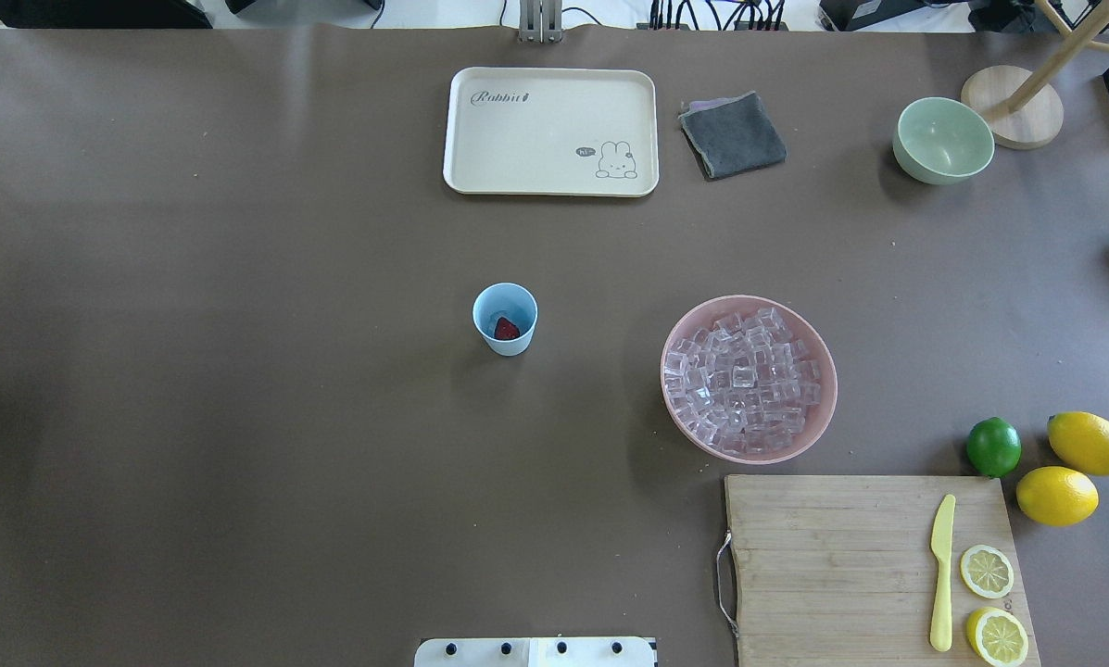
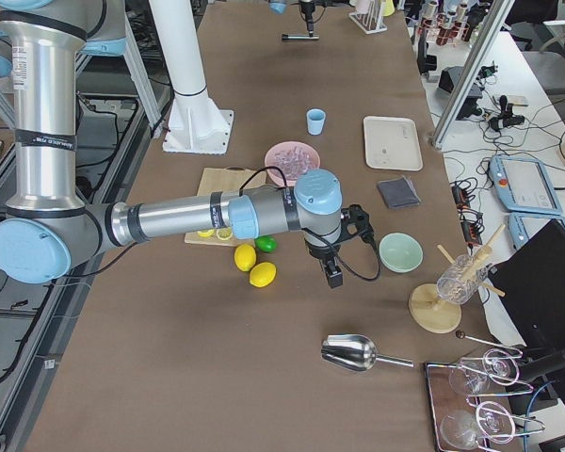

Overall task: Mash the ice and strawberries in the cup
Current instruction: 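Grasp the metal pestle upright with the left gripper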

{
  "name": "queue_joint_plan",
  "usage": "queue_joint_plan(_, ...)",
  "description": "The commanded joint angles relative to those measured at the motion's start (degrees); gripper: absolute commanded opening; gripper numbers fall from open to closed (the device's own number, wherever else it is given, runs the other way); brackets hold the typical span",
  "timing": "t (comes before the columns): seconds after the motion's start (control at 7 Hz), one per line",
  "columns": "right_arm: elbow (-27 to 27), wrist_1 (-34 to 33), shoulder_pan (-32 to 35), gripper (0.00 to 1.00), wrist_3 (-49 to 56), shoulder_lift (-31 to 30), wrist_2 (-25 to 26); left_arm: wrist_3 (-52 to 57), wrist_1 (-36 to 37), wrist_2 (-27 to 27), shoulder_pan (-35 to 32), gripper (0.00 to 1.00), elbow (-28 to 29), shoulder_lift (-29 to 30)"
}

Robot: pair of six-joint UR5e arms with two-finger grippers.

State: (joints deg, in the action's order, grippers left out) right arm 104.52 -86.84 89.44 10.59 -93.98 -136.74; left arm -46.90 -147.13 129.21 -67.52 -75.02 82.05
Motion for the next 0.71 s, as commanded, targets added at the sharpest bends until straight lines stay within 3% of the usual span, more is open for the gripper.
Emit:
queue_joint_plan(0.0, 0.0, 0.0, 0.5, 0.99, 0.0, -0.2, 0.1, 0.1, -1.2, -0.2, 0.7, 0.82, -0.9, -2.0)
queue_joint_plan(0.14, 0.0, -0.1, 0.5, 0.99, 0.0, -0.1, 0.1, 0.1, -1.2, -0.4, 0.9, 0.74, -0.6, -2.2)
queue_joint_plan(0.57, 0.0, -0.1, 0.7, 0.99, 0.0, -0.2, 0.0, 0.2, -1.3, -0.7, 2.7, 0.71, -0.7, -2.1)
